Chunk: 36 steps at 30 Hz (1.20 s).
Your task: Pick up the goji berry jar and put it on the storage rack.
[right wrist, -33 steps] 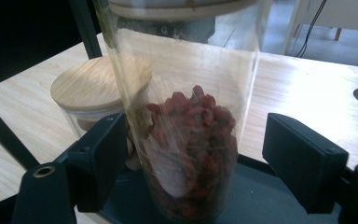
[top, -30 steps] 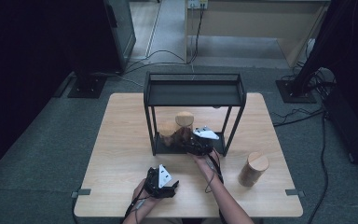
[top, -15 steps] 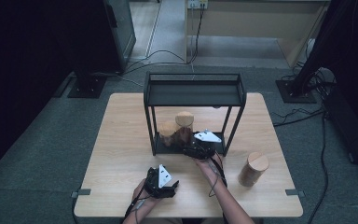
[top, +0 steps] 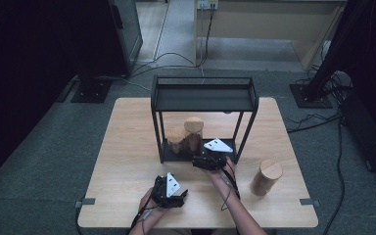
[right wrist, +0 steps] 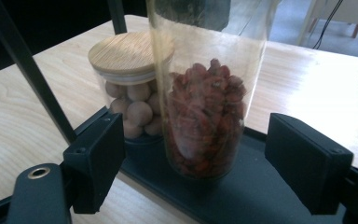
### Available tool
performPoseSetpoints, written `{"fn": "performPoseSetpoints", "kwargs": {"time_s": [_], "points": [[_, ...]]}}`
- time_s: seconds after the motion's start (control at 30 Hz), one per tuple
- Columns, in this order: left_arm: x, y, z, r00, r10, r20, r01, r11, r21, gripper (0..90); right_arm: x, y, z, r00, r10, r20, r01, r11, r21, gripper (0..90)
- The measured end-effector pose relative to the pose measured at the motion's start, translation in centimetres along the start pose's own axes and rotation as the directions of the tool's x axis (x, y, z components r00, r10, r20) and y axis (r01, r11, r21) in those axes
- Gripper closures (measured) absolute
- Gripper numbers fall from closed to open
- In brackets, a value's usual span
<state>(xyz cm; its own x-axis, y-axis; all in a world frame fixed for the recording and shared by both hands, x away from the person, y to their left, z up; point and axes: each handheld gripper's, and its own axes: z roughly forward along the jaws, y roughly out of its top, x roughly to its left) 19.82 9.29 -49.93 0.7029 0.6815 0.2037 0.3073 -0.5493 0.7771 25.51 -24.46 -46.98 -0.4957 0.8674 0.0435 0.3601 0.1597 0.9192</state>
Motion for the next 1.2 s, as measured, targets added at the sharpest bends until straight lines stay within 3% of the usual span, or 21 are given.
{"fn": "performPoseSetpoints", "kwargs": {"time_s": [0.1,0.5,0.6,1.0,1.2], "points": [[0.0,0.0,0.0,1.0,-0.001,0.001,0.001,1.0,0.0,21.7,0.3,-0.2,-0.1,0.9998,-0.015,0.017,0.015,1.0,-0.005,20.6],[0.1,0.0,0.0,1.0,-0.004,0.002,0.004,1.0,-0.002,21.7,-0.2,-0.4,-0.6,0.9983,0.057,0.009,-0.057,0.998,0.0,11.3],[0.1,-0.1,0.0,1.0,-0.006,0.002,0.006,1.0,-0.002,21.7,0.1,-0.6,-0.7,0.9985,0.051,0.023,-0.051,0.999,-0.007,11.3],[0.2,-0.1,0.0,0.9999,-0.012,0.003,0.012,0.9999,-0.005,21.7,0.0,-0.9,-1.3,0.9992,0.039,0.005,-0.039,0.999,0.004,20.0],[0.2,-0.1,0.0,0.9999,-0.011,0.004,0.011,0.9999,-0.005,21.7,-0.2,-1.2,-1.4,0.9993,0.034,-0.016,-0.034,0.999,0.01,20.3]]}}
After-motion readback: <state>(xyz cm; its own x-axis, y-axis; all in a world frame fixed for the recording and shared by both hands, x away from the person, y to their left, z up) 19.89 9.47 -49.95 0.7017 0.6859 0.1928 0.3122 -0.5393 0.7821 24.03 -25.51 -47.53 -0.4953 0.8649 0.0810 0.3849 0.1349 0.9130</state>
